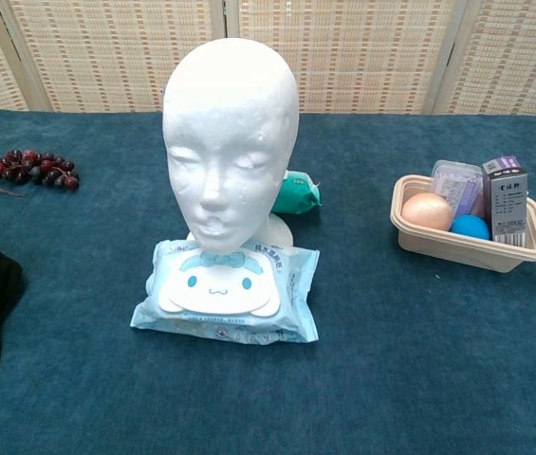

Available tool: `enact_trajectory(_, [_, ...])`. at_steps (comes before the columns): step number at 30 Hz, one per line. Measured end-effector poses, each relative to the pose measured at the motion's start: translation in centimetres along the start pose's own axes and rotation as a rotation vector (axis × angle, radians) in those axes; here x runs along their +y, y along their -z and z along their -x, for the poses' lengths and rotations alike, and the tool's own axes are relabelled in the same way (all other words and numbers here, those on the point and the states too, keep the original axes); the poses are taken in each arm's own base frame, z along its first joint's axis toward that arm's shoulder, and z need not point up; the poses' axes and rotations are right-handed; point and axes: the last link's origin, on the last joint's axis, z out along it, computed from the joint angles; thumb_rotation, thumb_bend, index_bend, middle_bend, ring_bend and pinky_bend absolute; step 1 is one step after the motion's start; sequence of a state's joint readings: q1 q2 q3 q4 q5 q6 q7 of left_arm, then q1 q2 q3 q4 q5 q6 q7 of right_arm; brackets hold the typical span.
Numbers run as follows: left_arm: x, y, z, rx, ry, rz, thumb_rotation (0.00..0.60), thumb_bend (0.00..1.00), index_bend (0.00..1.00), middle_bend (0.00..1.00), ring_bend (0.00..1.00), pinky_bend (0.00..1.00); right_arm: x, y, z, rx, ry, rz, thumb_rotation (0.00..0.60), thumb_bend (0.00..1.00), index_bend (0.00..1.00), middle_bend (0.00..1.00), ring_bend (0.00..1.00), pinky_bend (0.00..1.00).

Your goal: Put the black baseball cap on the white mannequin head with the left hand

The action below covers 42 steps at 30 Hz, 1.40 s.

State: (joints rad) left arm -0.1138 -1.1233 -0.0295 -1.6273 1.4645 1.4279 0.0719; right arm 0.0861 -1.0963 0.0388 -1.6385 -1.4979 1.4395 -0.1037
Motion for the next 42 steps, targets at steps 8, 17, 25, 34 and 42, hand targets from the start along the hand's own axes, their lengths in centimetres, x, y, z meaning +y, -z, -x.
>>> enact_trajectory(8, [0.0, 0.2, -0.2, 0.007, 0.006, -0.01, 0.6, 0.0, 0.42, 0.37, 0.31, 0.49, -0.3, -0.5, 0.6, -0.041, 0.021, -0.01, 0.6, 0.0, 0.33, 0.29, 0.14, 0.29])
enact_trajectory(17, [0.2, 0.5, -0.2, 0.013, 0.01, 0.0, 0.6, 0.0, 0.51, 0.46, 0.38, 0.54, -0.4, -0.3, 0.4, -0.034, 0.007, -0.017, 0.6, 0.0, 0.33, 0.3, 0.14, 0.29])
enact_trajectory(25, [0.6, 0.8, -0.5, 0.018, 0.013, 0.03, 0.6, 0.01, 0.58, 0.51, 0.46, 0.61, -0.2, -0.1, 0.3, -0.027, 0.005, -0.005, 0.6, 0.0, 0.33, 0.3, 0.15, 0.29])
enact_trajectory(34, [1.1, 1.2, -0.6, -0.004, 0.013, 0.056, 0.6, 0.27, 0.65, 0.66, 0.57, 0.73, 0.0, 0.1, 0.0, -0.011, -0.009, 0.008, 0.6, 0.0, 0.33, 0.3, 0.15, 0.29])
enact_trajectory(42, [1.4, 2.1, -1.0, -0.03, 0.033, 0.079, 0.6, 0.66, 0.66, 0.67, 0.59, 0.76, -0.1, -0.2, 0.2, -0.031, -0.004, 0.003, 0.6, 0.0, 0.33, 0.3, 0.15, 0.29])
